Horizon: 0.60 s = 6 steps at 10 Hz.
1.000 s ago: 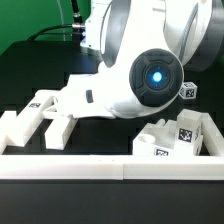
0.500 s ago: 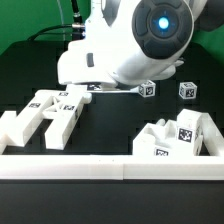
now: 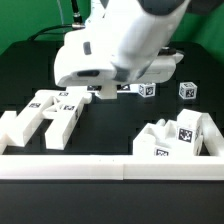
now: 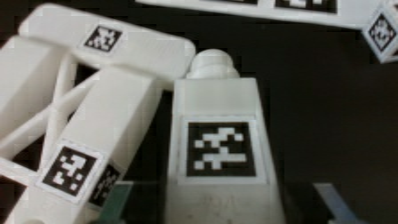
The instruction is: Assemble chair
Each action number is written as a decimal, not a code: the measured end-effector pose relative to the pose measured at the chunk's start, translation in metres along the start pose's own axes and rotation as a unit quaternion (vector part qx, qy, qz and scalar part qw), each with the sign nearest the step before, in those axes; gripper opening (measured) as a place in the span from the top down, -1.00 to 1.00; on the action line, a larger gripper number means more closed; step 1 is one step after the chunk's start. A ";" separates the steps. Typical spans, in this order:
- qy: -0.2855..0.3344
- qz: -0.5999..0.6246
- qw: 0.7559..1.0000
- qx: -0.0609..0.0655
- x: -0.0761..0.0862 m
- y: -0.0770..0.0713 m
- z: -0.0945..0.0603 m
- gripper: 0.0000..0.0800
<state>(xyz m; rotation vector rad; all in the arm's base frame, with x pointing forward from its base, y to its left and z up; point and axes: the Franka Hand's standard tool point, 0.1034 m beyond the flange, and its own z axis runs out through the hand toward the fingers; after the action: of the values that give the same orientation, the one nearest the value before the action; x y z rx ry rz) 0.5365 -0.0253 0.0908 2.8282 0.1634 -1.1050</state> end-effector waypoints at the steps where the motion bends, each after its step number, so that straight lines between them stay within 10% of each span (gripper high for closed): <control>1: 0.029 0.006 1.000 -0.003 0.003 -0.005 -0.018 0.27; 6: 0.195 0.007 0.981 -0.012 0.019 -0.009 -0.047 0.27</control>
Offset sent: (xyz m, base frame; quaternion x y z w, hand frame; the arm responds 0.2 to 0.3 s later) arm 0.0000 0.0000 0.0000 0.0000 0.1938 0.0000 0.9810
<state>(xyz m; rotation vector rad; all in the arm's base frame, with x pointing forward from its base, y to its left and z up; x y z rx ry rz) 0.5807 -0.0088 0.1123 2.9847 0.1841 -0.5274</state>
